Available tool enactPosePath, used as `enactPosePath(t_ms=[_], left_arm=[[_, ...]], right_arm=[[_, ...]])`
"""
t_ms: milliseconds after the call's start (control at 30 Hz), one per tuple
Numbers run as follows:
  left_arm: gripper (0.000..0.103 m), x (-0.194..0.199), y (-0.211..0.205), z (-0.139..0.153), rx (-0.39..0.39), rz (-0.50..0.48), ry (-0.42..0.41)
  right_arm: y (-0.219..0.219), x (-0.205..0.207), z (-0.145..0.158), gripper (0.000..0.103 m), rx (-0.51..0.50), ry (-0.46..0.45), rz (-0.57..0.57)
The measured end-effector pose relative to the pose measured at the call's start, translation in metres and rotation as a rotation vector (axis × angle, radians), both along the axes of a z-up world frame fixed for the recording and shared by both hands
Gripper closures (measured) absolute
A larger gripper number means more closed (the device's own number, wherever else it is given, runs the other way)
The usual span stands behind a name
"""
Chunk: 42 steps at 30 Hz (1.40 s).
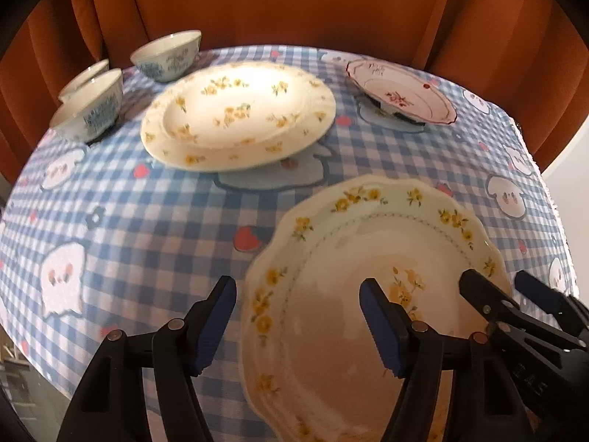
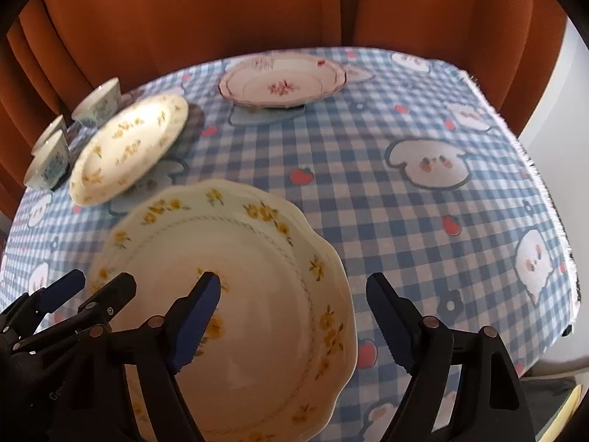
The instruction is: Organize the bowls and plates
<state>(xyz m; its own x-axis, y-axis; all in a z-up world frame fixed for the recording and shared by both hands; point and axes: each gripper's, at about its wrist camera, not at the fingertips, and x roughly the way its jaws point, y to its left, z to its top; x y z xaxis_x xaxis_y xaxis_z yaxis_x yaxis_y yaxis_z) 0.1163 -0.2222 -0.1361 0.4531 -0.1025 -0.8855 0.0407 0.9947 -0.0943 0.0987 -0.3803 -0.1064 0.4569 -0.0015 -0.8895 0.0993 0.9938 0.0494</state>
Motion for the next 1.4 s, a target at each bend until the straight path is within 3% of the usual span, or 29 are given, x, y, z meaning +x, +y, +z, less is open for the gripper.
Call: enactPosePath(t_ms=[167,300,467,867,1100,1400], left_arm=[[0.032,0.003,-0.008,-0.006,0.030,0.028,0.009],[0.032,0.008,-0.011,-0.011,0.053,0.035,0.024],[0.032,0.011,-0.018,-0.017,0.112,0.016,0.057],[0.031,0.015,-0.011,-0.016,0.070,-0.022,0.127],[0.031,0.014,0.019,-0.005,0.053,-0.063,0.116],[0.031,0.015,0.081,0.016,0.041,-0.109,0.089]], right_arm=[[-0.010,0.011,-0.021,0.035,0.017,0.071,0.014],[-0.011,0.017,-0.032,0.039,0.057,0.102,0.040],[-0.014,0.020,-0.034,0.040,0.095,0.108,0.050],[-0.009,0.026,-0.029,0.039,0.046,0.132,0.033],[0.013,0.020,-0.018,0.039,0.022,0.110,-0.004],[0.075,0.014,0.004,0.039,0.009,0.084,-0.051]])
